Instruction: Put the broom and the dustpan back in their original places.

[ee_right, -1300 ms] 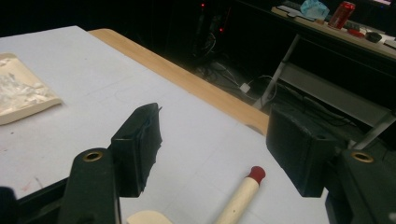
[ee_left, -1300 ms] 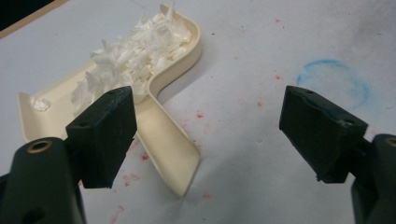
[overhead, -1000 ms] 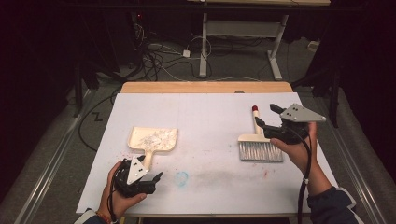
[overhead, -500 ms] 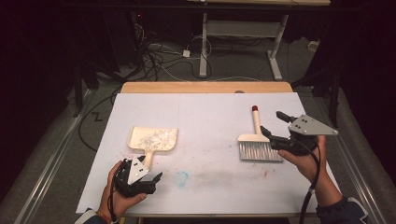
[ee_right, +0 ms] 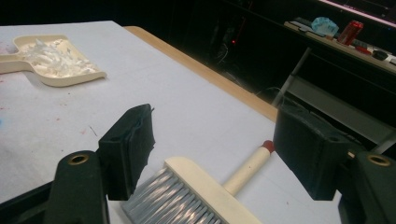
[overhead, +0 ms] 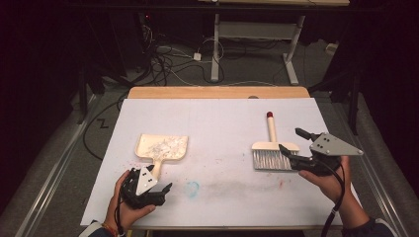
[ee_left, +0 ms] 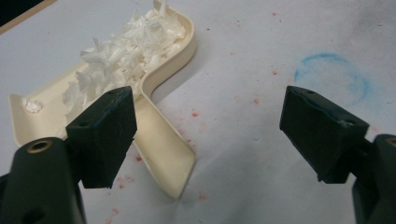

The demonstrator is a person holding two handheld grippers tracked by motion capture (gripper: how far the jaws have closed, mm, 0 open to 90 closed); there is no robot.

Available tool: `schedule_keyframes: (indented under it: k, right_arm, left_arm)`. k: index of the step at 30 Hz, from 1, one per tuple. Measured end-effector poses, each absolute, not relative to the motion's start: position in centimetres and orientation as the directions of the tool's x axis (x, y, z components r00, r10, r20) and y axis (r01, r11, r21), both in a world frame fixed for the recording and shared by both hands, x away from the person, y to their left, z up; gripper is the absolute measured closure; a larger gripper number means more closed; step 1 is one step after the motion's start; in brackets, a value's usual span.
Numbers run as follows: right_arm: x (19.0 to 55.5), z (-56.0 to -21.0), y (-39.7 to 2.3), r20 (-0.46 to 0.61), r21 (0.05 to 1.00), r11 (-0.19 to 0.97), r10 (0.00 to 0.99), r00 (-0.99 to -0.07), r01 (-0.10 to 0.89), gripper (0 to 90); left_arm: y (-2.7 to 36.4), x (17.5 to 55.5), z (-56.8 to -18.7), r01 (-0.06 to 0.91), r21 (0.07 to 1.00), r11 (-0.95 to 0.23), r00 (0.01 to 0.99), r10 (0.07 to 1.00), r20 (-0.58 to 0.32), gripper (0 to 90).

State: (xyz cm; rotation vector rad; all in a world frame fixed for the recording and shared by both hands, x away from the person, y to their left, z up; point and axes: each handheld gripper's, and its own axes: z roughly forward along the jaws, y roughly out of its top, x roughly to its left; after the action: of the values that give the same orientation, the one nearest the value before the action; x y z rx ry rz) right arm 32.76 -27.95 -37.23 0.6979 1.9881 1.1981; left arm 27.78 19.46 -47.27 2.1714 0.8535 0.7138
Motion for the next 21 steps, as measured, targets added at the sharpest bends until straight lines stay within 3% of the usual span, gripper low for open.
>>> schedule_keyframes:
  k: [21]
  right_arm:
    - [30.5, -41.1, -30.1, -0.312, 0.879, 0.461, 0.749, -0.585, 0.121, 26.6]
  left_arm:
    - [19.3, 28.1, -47.3, 0.356, 0.755, -0.551, 0.640, 0.732, 0.234, 18.1]
